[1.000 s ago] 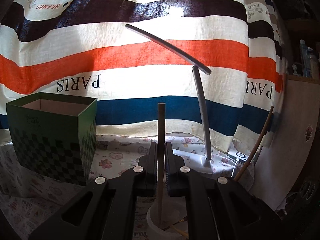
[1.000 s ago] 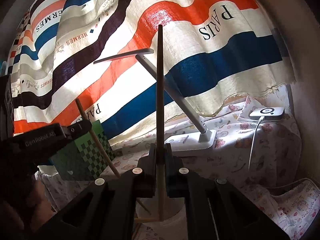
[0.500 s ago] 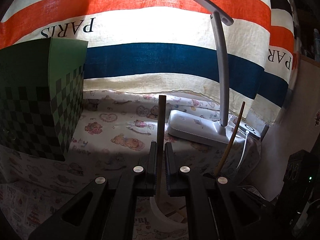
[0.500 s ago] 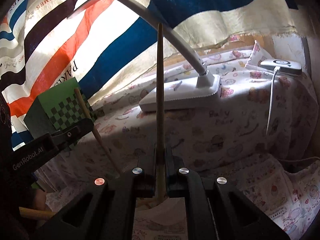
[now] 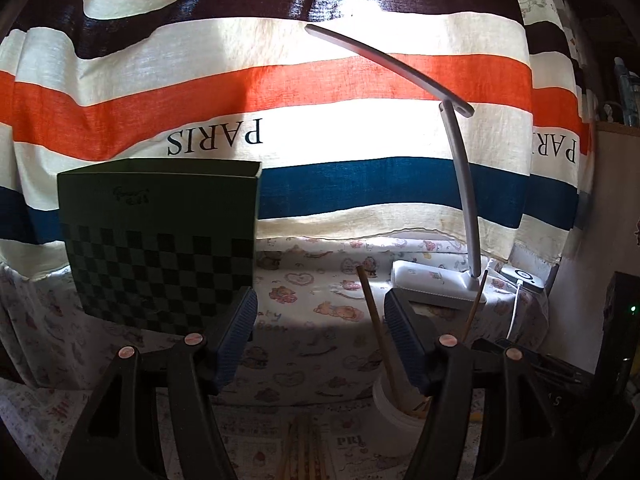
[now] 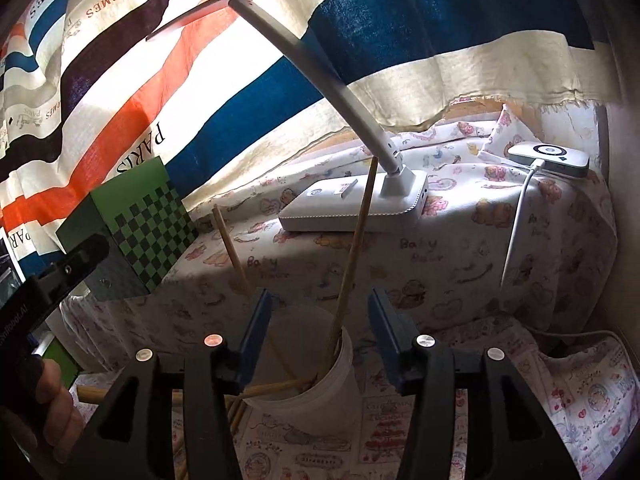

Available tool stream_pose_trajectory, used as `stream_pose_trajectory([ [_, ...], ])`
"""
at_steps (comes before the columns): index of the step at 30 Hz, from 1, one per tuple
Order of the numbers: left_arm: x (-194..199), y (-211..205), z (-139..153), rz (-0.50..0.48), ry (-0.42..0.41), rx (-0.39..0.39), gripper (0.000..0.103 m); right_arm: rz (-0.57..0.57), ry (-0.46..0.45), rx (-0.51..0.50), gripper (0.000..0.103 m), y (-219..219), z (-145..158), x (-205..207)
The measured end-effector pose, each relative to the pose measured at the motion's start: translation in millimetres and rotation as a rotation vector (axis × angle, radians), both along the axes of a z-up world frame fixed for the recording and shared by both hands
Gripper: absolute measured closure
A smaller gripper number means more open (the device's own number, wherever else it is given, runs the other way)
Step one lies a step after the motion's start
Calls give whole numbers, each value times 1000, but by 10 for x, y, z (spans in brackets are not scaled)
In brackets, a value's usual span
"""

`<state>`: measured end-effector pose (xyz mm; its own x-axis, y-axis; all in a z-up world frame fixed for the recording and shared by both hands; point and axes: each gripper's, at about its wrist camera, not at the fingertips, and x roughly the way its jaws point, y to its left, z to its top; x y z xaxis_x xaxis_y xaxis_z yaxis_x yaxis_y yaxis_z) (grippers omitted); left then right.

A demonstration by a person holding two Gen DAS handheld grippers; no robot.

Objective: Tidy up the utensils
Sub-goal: 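Open both tools to drop the chopsticks into the cup, then move both open tools back over the loose chopsticks on the table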

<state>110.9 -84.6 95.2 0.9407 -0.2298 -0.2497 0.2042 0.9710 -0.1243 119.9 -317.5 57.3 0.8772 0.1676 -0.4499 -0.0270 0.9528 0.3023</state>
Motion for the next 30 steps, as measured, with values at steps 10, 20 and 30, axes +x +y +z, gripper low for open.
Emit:
stream_pose_trajectory([
  [10, -612, 432, -39, 99, -49, 53, 36, -79, -13, -83, 26, 56, 93, -462],
  [20, -1032, 760, -94, 150, -92, -9, 12, -26, -29, -66, 17, 310, 222, -808],
  [30, -1025, 885, -333, 182, -40, -4, 4, -86, -128, -76, 8, 426, 113, -935],
])
